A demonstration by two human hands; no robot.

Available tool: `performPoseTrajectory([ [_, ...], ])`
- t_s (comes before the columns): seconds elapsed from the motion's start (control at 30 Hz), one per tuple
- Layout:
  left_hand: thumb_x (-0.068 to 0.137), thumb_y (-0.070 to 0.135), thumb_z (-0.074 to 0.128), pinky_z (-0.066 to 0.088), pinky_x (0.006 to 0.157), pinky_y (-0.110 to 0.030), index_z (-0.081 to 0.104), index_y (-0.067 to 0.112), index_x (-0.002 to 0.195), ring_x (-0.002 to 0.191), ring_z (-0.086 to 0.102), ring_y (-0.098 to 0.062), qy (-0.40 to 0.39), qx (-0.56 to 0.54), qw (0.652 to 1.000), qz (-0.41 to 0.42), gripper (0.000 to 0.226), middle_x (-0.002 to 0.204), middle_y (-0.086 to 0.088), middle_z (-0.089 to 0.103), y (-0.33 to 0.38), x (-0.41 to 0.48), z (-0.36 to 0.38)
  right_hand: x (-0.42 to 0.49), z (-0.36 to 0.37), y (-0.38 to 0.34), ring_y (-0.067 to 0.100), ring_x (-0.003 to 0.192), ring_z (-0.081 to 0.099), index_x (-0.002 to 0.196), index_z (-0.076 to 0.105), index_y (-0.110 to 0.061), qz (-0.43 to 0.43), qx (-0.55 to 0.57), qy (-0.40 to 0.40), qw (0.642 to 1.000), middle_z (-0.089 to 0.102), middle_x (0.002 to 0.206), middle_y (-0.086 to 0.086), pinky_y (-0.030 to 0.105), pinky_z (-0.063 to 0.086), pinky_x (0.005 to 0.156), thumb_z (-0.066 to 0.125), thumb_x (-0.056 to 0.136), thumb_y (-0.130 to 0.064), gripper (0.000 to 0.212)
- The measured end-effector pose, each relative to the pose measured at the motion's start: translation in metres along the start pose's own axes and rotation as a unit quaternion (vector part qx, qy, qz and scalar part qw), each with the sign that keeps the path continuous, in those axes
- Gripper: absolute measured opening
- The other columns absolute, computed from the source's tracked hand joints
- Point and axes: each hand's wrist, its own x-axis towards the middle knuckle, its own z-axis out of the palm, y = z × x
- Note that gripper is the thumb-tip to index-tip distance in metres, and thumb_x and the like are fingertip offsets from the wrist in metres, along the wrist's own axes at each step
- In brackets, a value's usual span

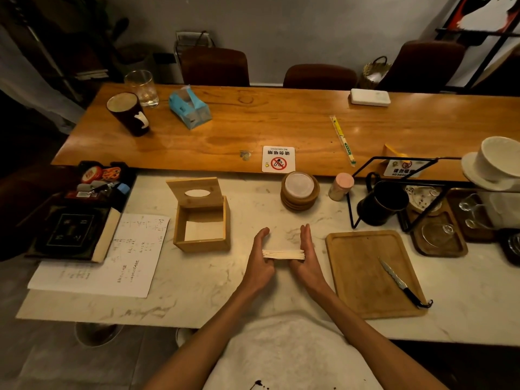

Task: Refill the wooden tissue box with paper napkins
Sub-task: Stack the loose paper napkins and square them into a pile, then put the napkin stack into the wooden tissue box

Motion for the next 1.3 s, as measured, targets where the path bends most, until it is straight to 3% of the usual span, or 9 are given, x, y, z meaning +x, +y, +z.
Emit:
performPoseTrajectory([
  [0.1,0.081,-0.017,0.048,0.02,0.115,-0.017,0.026,0.016,0.149,0.141,0.029,-0.008,0.001,-0.001,1.0,0.003,0.079,0.15,0.005,0.034,0.0,-0.001,0.0,0.0,0.003,-0.002,0.016,0.149,0.011,0.154,0.002,-0.011,-0.006,0.005,0.004,1.0,0.005,0.163,0.004,0.012,0.016,0.11,0.052,0.091,0.006,0.082],
  [0.47,0.083,-0.018,0.049,0.021,0.12,-0.03,0.016,0.015,0.152,0.147,0.022,-0.014,0.005,-0.025,1.0,-0.004,0.083,0.158,-0.003,0.025,0.008,0.001,0.002,0.002,0.002,0.0,0.015,0.149,0.011,0.154,0.002,-0.012,-0.008,0.02,0.009,1.0,0.006,0.163,0.004,0.015,0.017,0.112,0.054,0.093,0.002,0.081],
  [0.63,0.081,-0.019,0.048,0.019,0.112,-0.013,0.015,0.014,0.152,0.147,0.021,-0.014,0.004,-0.023,1.0,-0.004,0.085,0.159,-0.003,0.024,0.007,0.001,0.003,0.004,0.002,0.007,0.006,0.143,0.013,0.155,0.004,-0.013,-0.008,0.012,0.012,1.0,0.008,0.163,0.005,0.01,0.018,0.109,0.054,0.092,0.005,0.082],
  [0.73,0.081,-0.019,0.049,0.019,0.113,-0.015,0.017,0.014,0.152,0.145,0.023,-0.01,-0.001,-0.023,1.0,-0.003,0.084,0.156,0.001,0.026,0.006,0.001,0.003,0.007,0.003,0.011,0.006,0.144,0.013,0.155,0.004,-0.013,-0.023,0.012,0.012,1.0,0.007,0.163,0.005,-0.001,0.018,0.104,0.055,0.091,0.003,0.083],
  [0.87,0.09,-0.007,0.052,0.039,0.106,-0.02,0.051,0.014,0.132,0.127,0.05,-0.013,0.037,-0.009,0.999,0.011,0.047,0.131,0.003,0.056,0.009,0.003,0.001,0.007,0.0,0.01,0.014,0.14,0.035,0.154,0.012,-0.015,-0.059,0.005,0.032,0.998,0.043,0.148,0.007,0.002,0.031,0.101,0.052,0.092,0.005,0.077],
  [0.97,0.092,-0.001,0.054,0.042,0.087,-0.005,0.064,0.016,0.107,0.106,0.06,-0.01,0.06,0.02,0.997,0.047,0.025,0.107,0.005,0.065,0.013,0.007,-0.005,0.009,-0.009,0.008,0.01,0.118,0.055,0.151,0.028,-0.024,-0.123,-0.079,0.056,0.988,0.063,0.118,0.0,0.013,0.041,0.097,0.051,0.093,0.003,0.068],
  [1.1,0.089,-0.006,0.054,0.037,0.089,0.001,0.064,0.012,0.11,0.106,0.057,-0.006,0.039,0.062,0.995,0.071,0.029,0.112,0.0,0.065,0.008,0.006,-0.01,0.012,-0.009,0.004,0.016,0.114,0.054,0.15,0.031,-0.025,-0.186,-0.256,0.056,0.947,0.063,0.119,-0.003,0.029,0.043,0.098,0.057,0.09,-0.002,0.07],
  [1.2,0.089,-0.005,0.054,0.037,0.088,0.001,0.065,0.013,0.11,0.105,0.059,-0.01,0.037,0.077,0.994,0.073,0.029,0.112,-0.001,0.065,0.003,0.009,-0.011,0.018,-0.006,0.002,0.025,0.131,0.046,0.15,0.033,-0.016,-0.257,-0.437,0.046,0.861,0.06,0.132,0.003,0.044,0.03,0.116,0.06,0.09,-0.013,0.066],
  [1.3,0.09,-0.005,0.053,0.039,0.089,-0.002,0.065,0.012,0.11,0.109,0.06,-0.015,0.035,0.087,0.993,0.069,0.029,0.113,-0.003,0.065,0.006,0.014,-0.016,0.028,0.005,-0.015,0.027,0.129,0.05,0.148,0.036,-0.016,-0.205,-0.546,-0.03,0.812,0.061,0.133,0.006,0.04,0.028,0.116,0.053,0.093,-0.014,0.057],
])
